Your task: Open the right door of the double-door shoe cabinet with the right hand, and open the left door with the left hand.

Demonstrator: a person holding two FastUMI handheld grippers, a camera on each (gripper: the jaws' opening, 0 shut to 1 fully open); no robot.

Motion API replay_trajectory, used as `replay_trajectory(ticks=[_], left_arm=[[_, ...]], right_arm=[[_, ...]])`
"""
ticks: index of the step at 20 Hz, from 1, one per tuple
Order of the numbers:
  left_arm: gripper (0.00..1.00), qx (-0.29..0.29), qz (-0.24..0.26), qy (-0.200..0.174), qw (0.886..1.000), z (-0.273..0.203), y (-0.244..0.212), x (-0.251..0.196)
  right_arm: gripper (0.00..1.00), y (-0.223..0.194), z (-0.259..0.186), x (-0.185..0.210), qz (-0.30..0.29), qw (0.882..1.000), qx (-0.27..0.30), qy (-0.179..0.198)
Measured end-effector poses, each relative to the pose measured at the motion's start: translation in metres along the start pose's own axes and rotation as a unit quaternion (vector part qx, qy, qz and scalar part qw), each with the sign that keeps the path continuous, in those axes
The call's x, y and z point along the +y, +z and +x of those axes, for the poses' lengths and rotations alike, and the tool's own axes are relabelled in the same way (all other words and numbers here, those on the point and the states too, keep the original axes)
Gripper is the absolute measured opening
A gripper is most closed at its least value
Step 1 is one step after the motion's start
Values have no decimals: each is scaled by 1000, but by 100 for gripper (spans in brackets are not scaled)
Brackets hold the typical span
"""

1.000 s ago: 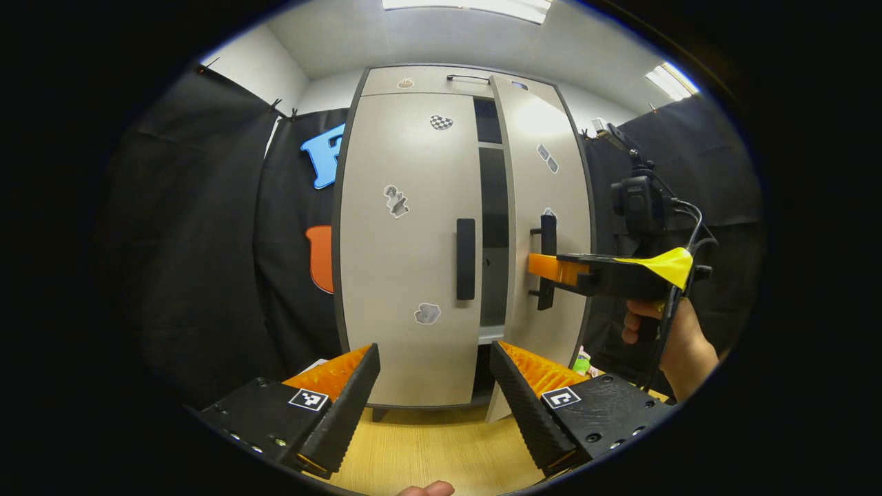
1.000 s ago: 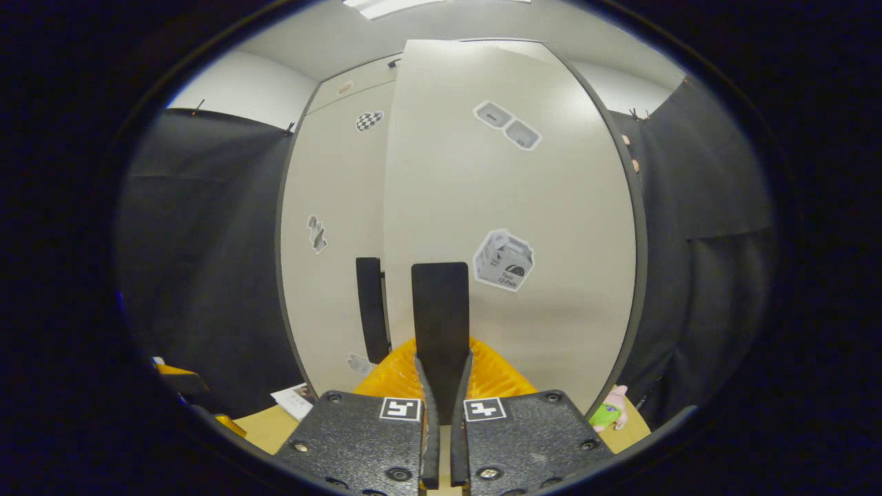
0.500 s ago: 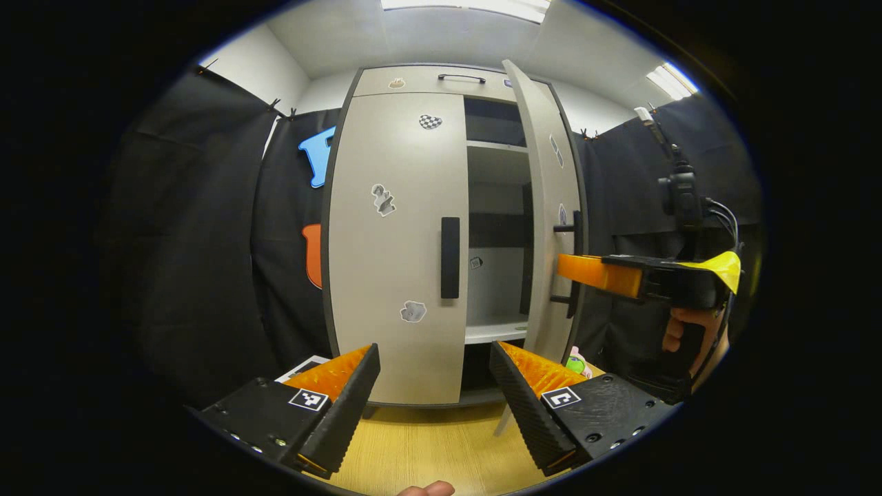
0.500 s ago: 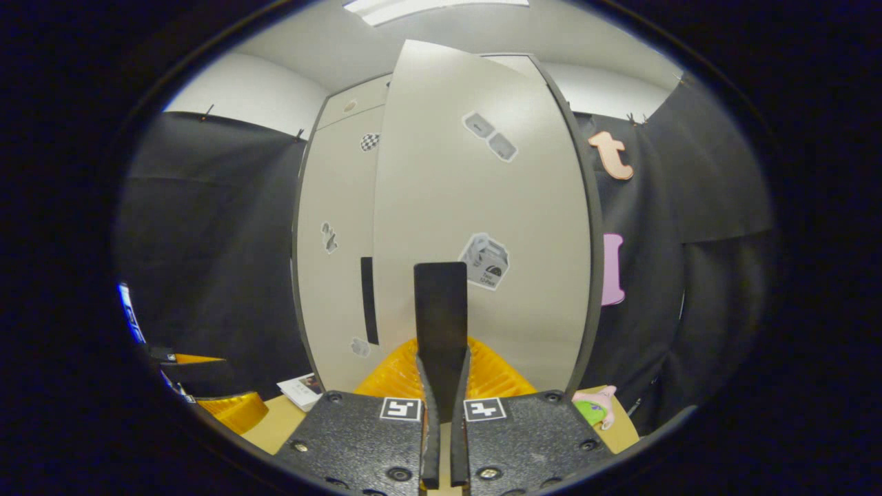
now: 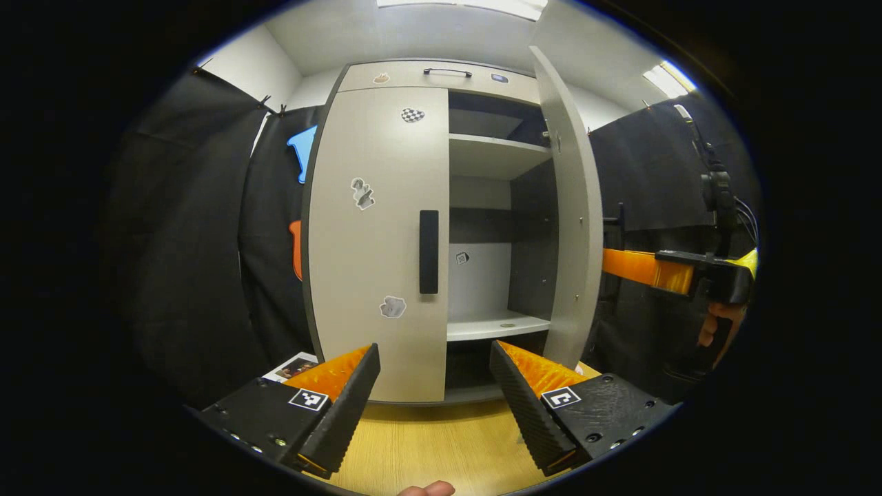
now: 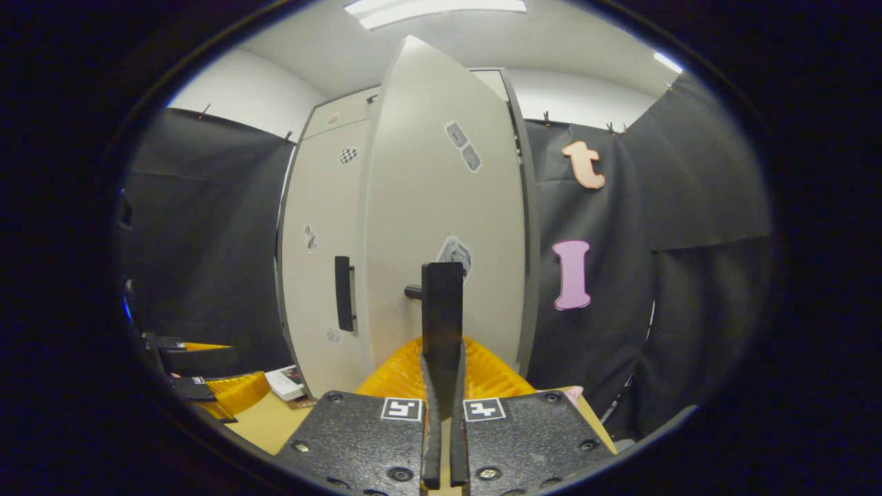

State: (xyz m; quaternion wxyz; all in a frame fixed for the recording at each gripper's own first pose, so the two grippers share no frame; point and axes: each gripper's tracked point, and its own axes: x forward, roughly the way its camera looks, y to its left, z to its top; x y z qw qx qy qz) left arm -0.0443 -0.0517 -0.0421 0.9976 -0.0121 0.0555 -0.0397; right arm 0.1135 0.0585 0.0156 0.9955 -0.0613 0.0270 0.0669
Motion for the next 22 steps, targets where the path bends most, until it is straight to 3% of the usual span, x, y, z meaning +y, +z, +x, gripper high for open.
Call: replay_trajectory(ticks=[14, 17, 22], left_arm=[[97, -4, -9, -18, 1000, 4, 8, -18], [96, -9, -3, -16, 1000, 3, 11, -16], [96, -5, -9, -2, 1000, 4, 8, -7]], right_arm=[[4, 0, -12, -59, 13, 994, -4, -106], [4, -1, -11, -52, 33, 996, -4, -82], [4, 5, -32, -59, 17, 995, -17, -101]])
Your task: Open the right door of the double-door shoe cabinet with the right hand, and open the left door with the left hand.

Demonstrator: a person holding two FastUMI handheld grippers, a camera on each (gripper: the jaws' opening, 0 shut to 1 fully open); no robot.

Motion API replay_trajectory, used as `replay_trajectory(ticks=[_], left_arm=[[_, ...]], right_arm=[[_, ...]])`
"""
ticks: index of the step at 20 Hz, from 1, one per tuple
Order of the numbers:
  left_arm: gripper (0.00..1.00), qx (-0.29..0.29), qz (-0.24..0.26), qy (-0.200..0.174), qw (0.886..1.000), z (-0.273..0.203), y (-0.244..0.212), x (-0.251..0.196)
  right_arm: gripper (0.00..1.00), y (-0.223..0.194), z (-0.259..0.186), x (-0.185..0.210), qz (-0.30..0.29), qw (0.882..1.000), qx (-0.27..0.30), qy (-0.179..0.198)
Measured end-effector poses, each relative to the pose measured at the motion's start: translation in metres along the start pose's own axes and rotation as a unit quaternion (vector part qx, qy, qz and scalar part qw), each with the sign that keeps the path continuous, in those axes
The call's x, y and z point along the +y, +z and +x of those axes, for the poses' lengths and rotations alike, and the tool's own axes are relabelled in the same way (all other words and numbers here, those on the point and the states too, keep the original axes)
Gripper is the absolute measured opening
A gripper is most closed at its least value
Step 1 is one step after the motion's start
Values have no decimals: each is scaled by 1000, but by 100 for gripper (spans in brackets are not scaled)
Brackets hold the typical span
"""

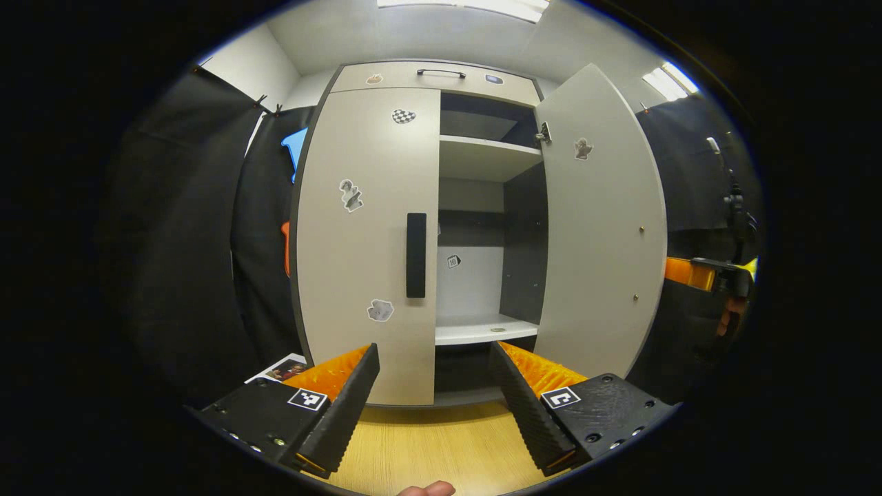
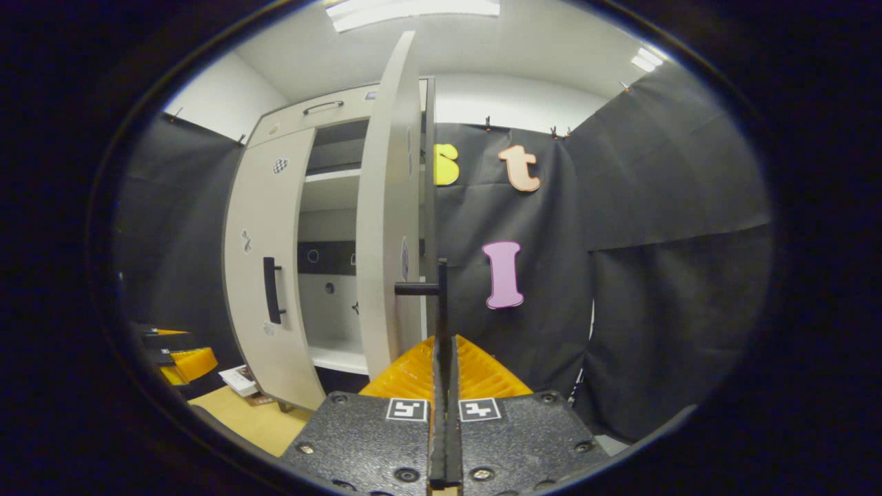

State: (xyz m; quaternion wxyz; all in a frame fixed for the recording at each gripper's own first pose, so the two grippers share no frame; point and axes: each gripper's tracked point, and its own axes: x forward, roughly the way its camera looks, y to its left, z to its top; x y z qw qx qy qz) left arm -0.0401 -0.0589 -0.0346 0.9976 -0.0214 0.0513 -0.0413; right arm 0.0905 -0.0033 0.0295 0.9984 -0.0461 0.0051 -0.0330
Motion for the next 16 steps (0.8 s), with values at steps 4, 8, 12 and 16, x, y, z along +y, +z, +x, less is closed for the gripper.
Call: replay_trajectory(ticks=[4, 8, 12, 16], left_arm=[[97, 2, -9, 10, 1000, 4, -3, 12], [97, -1, -9, 21, 1000, 1, -1, 24], [97, -3, -1, 40, 999, -9, -4, 44], [97, -8, 7, 58, 998, -16, -4, 64]], right_arm=[[4, 10, -11, 17, 0, 1000, -25, 12], [4, 6, -12, 41, -9, 999, -19, 42], [4, -2, -2, 65, -13, 998, -9, 66], [10, -5, 5, 64, -17, 999, -14, 43]])
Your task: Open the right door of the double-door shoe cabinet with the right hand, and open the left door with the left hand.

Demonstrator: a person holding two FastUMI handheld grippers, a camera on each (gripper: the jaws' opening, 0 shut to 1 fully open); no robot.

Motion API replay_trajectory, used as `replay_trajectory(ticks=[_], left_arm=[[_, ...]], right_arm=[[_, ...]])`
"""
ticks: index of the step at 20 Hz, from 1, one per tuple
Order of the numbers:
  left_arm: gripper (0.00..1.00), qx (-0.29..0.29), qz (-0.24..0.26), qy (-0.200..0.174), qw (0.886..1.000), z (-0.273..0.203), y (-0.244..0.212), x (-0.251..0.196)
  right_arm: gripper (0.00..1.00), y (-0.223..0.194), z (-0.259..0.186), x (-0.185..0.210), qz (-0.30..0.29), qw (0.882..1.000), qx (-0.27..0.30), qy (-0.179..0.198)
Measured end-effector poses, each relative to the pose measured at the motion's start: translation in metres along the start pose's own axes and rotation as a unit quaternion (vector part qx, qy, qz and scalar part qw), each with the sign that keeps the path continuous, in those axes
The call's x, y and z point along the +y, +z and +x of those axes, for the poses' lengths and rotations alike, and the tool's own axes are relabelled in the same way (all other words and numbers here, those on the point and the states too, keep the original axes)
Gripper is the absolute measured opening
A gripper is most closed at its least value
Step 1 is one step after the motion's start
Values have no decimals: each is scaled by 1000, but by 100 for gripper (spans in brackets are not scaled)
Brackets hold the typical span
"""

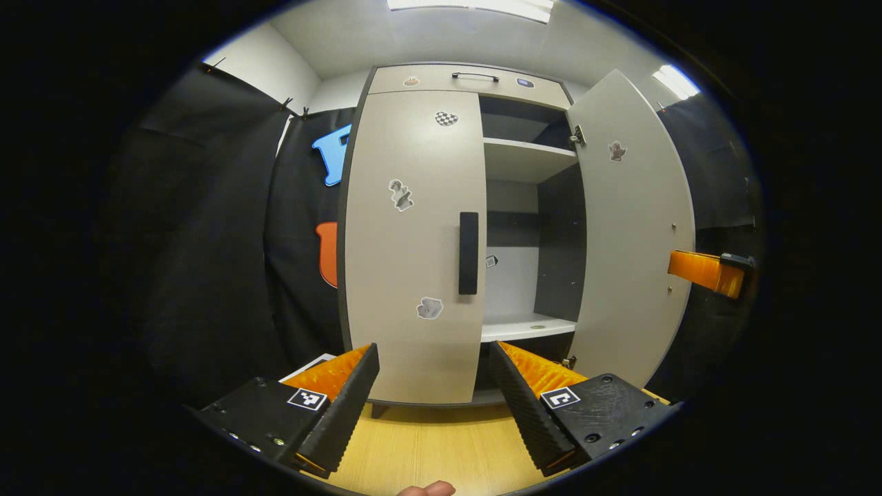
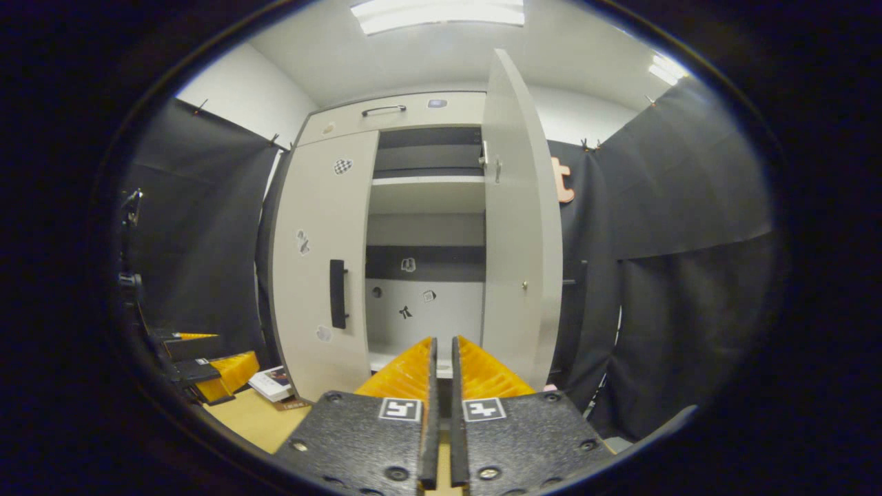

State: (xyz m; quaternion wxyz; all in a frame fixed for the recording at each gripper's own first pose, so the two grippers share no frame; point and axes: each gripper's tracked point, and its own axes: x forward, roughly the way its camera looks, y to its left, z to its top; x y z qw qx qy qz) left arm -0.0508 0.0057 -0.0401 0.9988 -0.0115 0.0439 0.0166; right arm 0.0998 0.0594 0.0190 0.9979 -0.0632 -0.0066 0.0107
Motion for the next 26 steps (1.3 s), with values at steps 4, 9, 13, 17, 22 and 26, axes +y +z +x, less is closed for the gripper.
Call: replay_trajectory(ticks=[4, 9, 13, 17, 22, 26], left_arm=[[96, -2, -8, 7, 1000, 6, 4, 8], [95, -18, 0, -7, 1000, 33, 21, -1], [95, -54, 13, -15, 998, 85, 59, -18], [95, -59, -13, -59, 996, 143, 80, -56], [95, -46, -23, -34, 998, 194, 85, -57], [95, -40, -22, -18, 999, 218, 83, -48]], right_arm=[[54, -10, 3, 5, 13, 1000, 17, -1], [86, -19, 1, 8, 51, 998, 29, -1], [87, -23, -5, 5, 42, 998, 37, 1], [87, -22, -10, 7, 32, 999, 30, 12], [87, -17, -13, 3, 20, 1000, 20, 13], [86, -15, -12, -5, 11, 1000, 18, 3]])
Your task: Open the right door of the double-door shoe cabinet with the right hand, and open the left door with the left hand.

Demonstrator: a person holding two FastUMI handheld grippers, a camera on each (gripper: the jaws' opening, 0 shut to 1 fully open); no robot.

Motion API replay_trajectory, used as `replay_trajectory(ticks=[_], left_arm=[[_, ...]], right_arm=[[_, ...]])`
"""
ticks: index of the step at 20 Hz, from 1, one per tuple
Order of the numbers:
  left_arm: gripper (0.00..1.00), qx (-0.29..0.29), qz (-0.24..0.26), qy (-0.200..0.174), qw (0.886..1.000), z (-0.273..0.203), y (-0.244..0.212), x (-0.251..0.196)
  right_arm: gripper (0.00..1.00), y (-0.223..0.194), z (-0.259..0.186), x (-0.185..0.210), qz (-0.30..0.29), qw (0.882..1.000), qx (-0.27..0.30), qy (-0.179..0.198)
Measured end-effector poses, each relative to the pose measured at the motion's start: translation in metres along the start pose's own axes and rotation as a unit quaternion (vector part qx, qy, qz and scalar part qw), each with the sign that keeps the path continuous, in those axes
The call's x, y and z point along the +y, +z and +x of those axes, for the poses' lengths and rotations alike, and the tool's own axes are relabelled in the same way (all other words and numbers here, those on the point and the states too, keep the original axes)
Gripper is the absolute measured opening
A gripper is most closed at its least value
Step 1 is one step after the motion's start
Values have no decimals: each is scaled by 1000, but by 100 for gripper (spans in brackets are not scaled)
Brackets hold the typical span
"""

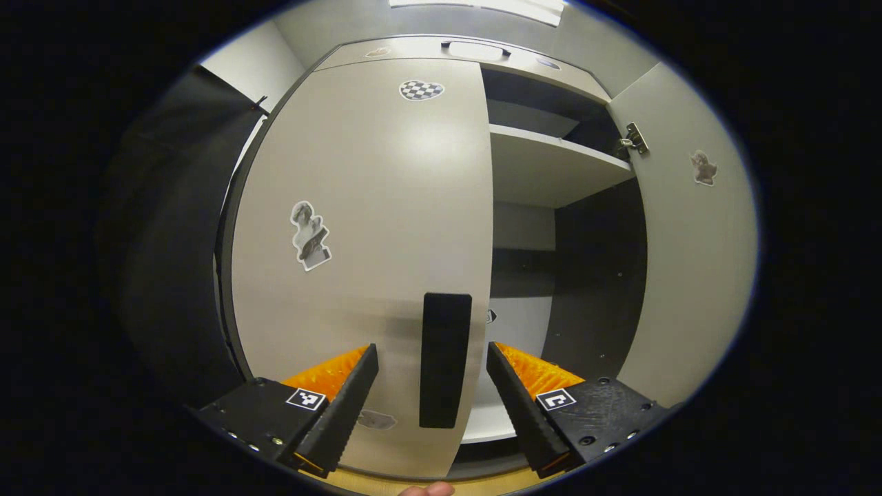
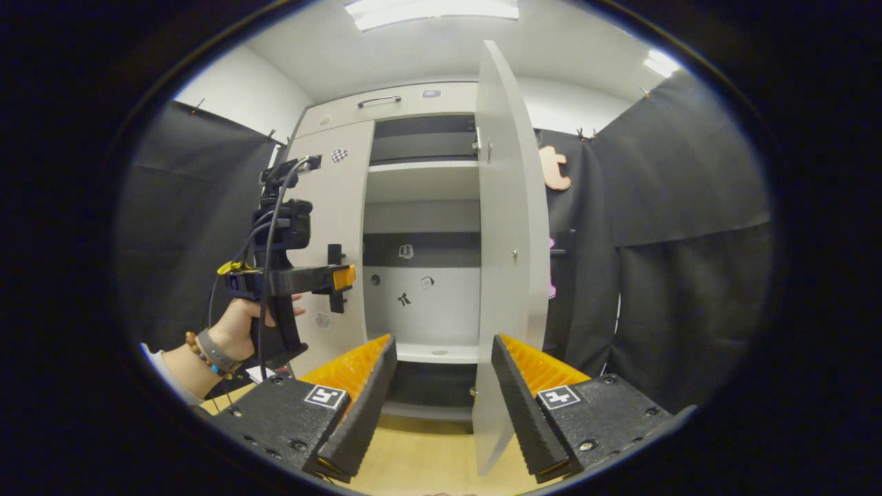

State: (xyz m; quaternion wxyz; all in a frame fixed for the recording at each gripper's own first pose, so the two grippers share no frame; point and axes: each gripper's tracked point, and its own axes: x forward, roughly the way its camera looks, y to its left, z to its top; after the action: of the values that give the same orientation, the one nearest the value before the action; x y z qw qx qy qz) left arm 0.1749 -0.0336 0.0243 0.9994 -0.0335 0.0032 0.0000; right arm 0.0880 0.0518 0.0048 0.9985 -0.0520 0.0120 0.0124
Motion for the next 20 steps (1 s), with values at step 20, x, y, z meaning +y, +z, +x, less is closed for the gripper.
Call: replay_trajectory(ticks=[20], left_arm=[[92, 12, 3, 9, 1000, 10, -10, 8]], right_arm=[[87, -1, 11, 4, 9, 1000, -9, 13]])
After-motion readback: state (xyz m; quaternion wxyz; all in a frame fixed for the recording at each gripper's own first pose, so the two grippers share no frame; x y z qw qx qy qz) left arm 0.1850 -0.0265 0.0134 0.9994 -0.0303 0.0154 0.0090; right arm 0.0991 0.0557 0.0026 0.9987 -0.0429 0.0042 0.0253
